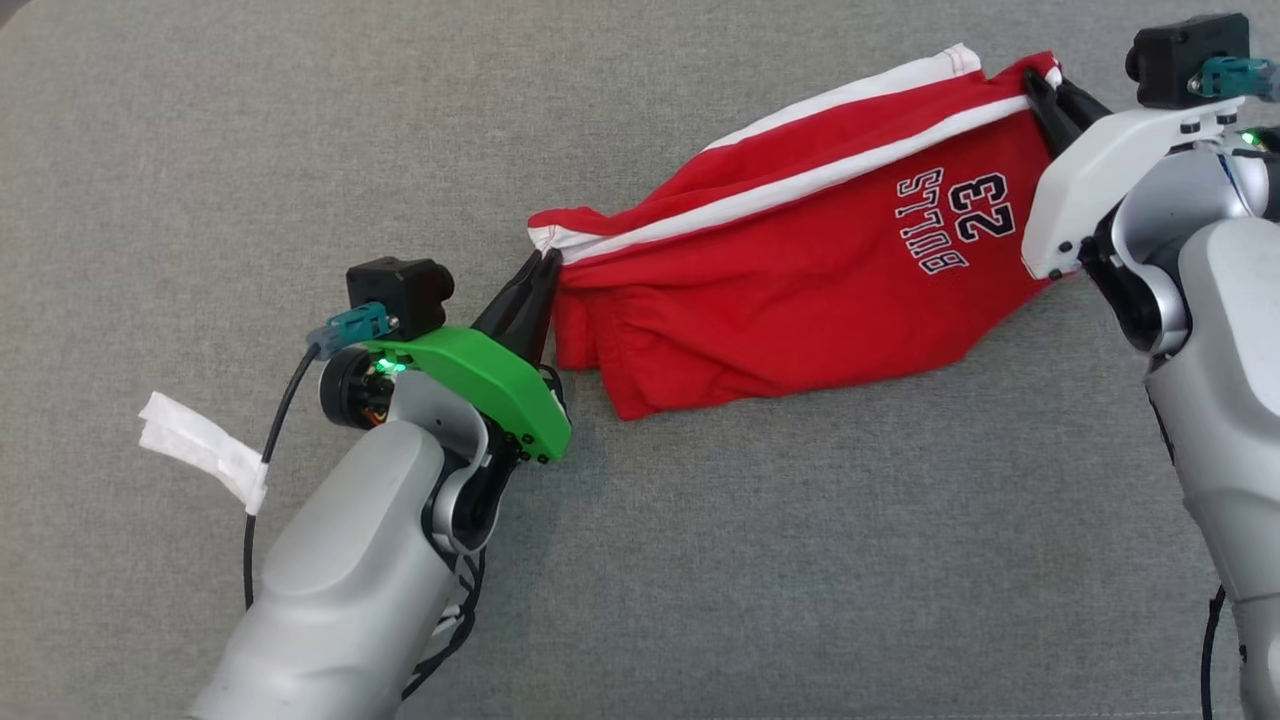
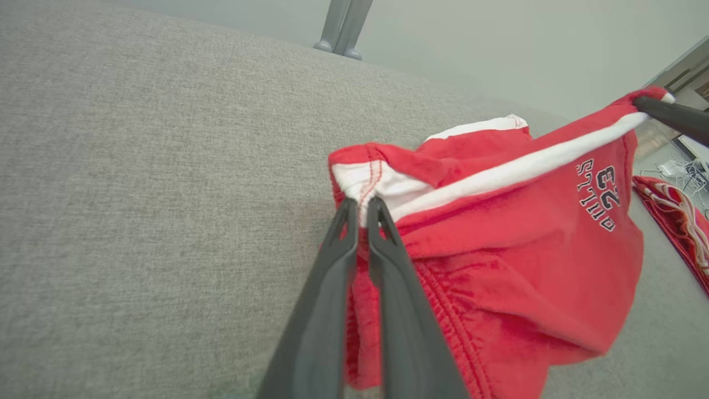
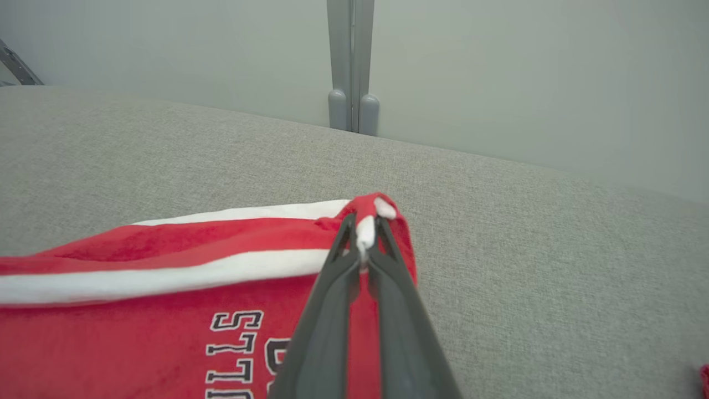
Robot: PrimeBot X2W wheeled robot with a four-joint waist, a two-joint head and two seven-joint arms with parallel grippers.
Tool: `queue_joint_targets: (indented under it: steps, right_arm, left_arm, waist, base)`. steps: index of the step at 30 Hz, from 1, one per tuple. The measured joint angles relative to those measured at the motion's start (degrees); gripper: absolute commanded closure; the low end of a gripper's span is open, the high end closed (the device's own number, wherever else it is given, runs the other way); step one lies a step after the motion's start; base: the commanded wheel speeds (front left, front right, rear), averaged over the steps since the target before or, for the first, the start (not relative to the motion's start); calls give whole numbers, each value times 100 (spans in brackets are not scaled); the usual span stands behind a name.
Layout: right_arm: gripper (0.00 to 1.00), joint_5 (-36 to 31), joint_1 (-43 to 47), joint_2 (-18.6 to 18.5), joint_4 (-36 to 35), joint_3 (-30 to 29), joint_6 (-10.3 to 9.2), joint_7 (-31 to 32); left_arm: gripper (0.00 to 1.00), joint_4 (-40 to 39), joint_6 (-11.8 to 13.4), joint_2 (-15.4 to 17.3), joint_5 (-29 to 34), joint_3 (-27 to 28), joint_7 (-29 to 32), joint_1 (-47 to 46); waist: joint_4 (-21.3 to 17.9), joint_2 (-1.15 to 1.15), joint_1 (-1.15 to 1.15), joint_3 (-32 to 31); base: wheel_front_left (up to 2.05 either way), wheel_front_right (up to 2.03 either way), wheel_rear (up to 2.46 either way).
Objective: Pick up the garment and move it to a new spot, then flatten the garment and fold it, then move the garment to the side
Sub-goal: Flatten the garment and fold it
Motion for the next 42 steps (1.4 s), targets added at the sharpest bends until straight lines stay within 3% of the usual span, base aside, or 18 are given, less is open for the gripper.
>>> queue_joint_targets:
  steps: [7, 8, 9, 10, 21, 28, 33, 42]
  right_arm:
    - [100, -34, -588, 82, 901, 37, 0, -386]
    - [63, -34, -633, 97, 990, 38, 0, -431]
    - [0, -34, -676, 119, 1084, 49, 0, -487]
    - [0, -33, -716, 140, 1171, 57, 0, -569]
    - [0, -43, -992, 208, 1857, 12, 0, -1397]
    - [0, 378, -879, 104, 2081, 116, 0, -1139]
    - [0, 800, -622, -26, 2135, 93, 0, -845]
    - [0, 1249, -415, -256, 2259, -181, -1, -615]
  left_arm:
    - [100, 292, -88, -238, -49, -46, -11, -294]
    - [95, 322, -114, -260, -82, -51, -10, -304]
    - [57, 342, -155, -293, -113, -62, -21, -311]
    - [0, 359, -192, -318, -132, -83, -23, -327]
    - [0, 567, -227, -370, -222, -21, -353, -342]
    - [0, 293, -277, -126, -127, 215, -873, 53]
    - [0, -616, -343, 75, 704, 922, -947, 580]
    - [0, -1855, -509, -181, 2029, 2312, -948, 1791]
  waist:
    - [254, 0, 0, 273]
    - [283, 0, 0, 295]
    - [318, 0, 0, 318]
    - [350, 0, 0, 337]
    - [444, 0, 0, 138]
    - [424, 0, 0, -204]
    - [425, 0, 0, -465]
    - [540, 0, 0, -472]
  base:
    - [0, 0, 0]
    - [0, 0, 0]
    - [0, 0, 0]
    - [0, 0, 0]
    - [0, 0, 0]
    - [0, 0, 0]
    - [0, 0, 0]
    - [0, 0, 0]
